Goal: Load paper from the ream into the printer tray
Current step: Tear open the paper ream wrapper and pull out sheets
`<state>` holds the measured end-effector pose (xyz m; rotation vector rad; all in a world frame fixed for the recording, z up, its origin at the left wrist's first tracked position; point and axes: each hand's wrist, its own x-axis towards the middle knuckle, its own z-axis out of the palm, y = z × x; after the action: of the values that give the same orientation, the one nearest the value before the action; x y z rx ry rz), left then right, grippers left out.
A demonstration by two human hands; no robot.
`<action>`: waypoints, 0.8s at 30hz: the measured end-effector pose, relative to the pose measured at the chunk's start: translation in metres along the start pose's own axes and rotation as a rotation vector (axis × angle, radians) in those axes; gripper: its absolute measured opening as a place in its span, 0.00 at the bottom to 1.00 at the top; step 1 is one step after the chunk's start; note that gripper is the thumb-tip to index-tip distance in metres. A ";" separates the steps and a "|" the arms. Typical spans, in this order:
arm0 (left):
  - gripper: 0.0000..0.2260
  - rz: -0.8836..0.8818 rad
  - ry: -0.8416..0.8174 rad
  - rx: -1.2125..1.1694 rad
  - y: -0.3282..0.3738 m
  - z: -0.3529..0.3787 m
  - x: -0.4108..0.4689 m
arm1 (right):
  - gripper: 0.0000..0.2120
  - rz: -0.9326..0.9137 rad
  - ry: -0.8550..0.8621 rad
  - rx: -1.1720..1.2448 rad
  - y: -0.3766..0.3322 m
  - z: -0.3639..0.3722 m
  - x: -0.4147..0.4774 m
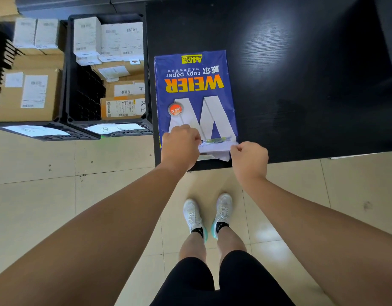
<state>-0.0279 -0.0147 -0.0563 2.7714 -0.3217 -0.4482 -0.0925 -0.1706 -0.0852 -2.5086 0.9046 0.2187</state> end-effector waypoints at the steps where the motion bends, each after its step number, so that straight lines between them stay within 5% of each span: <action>1: 0.10 0.003 -0.003 0.006 0.000 0.000 0.000 | 0.14 -0.002 0.001 -0.008 0.000 0.000 0.000; 11: 0.10 0.005 -0.003 0.028 0.002 0.000 -0.003 | 0.11 0.083 0.012 0.243 0.005 -0.002 -0.003; 17: 0.09 -0.012 -0.010 0.021 0.001 0.003 -0.010 | 0.05 0.220 -0.161 0.484 0.029 -0.009 -0.021; 24: 0.14 -0.161 0.047 -0.173 -0.011 0.014 -0.039 | 0.14 0.361 -0.372 0.661 0.053 -0.012 -0.027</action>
<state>-0.0670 0.0023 -0.0617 2.6439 -0.0454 -0.4264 -0.1468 -0.1970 -0.0858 -1.6260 1.0519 0.4075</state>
